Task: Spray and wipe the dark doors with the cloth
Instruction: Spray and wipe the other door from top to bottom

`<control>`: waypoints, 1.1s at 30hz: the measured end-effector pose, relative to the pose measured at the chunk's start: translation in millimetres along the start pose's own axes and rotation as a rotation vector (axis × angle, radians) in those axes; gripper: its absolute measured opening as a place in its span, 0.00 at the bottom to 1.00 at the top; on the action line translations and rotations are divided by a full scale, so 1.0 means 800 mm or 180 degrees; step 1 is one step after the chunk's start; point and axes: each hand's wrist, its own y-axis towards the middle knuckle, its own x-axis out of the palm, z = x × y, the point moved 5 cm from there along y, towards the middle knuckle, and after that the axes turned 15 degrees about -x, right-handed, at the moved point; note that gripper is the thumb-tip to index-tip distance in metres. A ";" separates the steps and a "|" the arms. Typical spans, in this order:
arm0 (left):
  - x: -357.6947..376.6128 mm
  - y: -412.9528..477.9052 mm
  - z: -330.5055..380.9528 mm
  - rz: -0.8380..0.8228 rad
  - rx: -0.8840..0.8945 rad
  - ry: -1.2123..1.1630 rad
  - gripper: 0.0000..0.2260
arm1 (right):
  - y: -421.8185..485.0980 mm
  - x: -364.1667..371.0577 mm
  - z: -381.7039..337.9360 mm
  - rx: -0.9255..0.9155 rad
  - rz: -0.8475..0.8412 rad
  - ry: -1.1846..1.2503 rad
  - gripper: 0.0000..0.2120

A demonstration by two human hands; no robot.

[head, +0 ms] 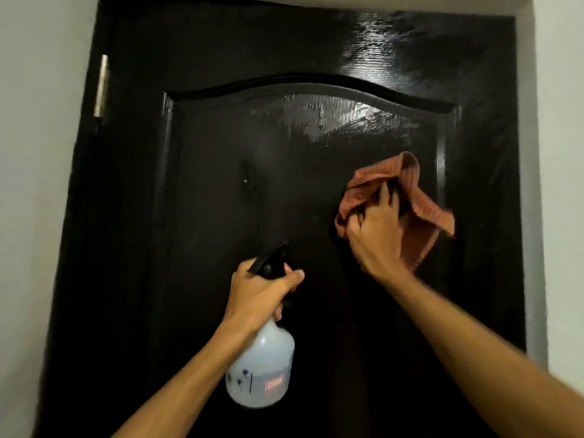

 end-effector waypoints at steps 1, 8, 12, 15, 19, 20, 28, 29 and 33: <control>-0.009 0.005 0.006 0.0073 0.0025 0.0013 0.09 | 0.027 0.002 -0.017 -0.0327 -0.0220 -0.0174 0.21; -0.092 0.063 0.101 0.0628 0.0246 -0.0183 0.09 | 0.164 0.027 -0.114 -0.0168 0.0054 -0.0362 0.22; -0.149 0.071 0.129 0.0755 0.0388 -0.0242 0.07 | 0.149 0.081 -0.226 -0.2451 -0.0640 -0.0404 0.22; -0.184 0.064 0.134 0.0834 0.0473 -0.0038 0.10 | 0.190 0.065 -0.213 -0.2304 -0.0350 -0.0399 0.24; -0.219 0.051 0.127 0.1111 0.0597 0.0191 0.09 | 0.201 0.044 -0.198 -0.1054 0.0304 0.0490 0.25; -0.221 0.047 0.121 0.1169 0.0630 0.0239 0.09 | 0.185 0.048 -0.209 -0.1072 0.0270 0.0568 0.25; -0.172 -0.009 -0.075 0.0865 0.0033 0.0319 0.08 | -0.237 0.134 -0.199 -0.2189 -0.0961 -0.0133 0.25; -0.162 -0.018 -0.100 0.0834 -0.0070 0.0310 0.08 | -0.283 0.129 -0.184 -0.2133 -0.0997 -0.0187 0.23; -0.125 -0.059 -0.181 0.0739 -0.0401 0.0356 0.09 | -0.390 0.116 -0.130 -0.0140 -0.0936 0.0150 0.29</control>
